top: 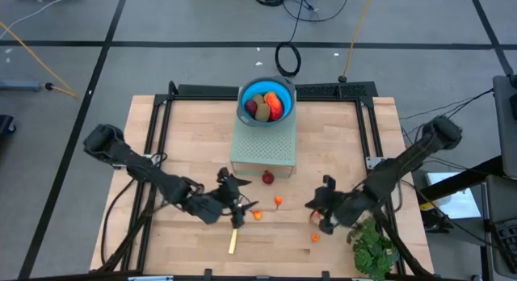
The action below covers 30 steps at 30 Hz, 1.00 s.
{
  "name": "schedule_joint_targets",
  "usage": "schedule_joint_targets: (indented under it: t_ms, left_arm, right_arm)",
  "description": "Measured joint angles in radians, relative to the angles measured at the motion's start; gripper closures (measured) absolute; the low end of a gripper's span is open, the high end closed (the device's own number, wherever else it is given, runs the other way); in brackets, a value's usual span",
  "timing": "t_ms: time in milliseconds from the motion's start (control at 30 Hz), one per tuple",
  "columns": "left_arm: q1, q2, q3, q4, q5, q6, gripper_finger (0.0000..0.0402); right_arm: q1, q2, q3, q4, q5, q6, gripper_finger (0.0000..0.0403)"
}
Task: Pick & Place Fruit
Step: Put the pomegranate into the blue strainer bowl on the shelf
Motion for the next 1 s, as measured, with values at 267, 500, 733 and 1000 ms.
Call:
schedule_joint_targets:
  t_ms: [267,500,733,1000]
  left_arm:
    - [0.012,0.212,0.291,-0.271,-0.022,-0.187,0.0083]
    - [0.034,0.354,0.459,-0.426,-0.021,-0.425,0.0083]
    - [0.069,0.445,0.499,-0.448,0.016,-0.679,0.0083]
    - [0.116,0.508,0.500,-0.463,0.033,-0.859,0.0083]
  right_arm:
    - [0.002,-0.353,-0.268,0.152,-0.018,-0.080,0.0402]
    - [0.002,-0.553,-0.341,0.152,-0.029,-0.239,0.0402]
    - [0.002,-0.679,-0.350,0.152,-0.027,-0.412,0.0403]
    - [0.002,-0.776,-0.350,0.141,-0.026,-0.547,0.0403]
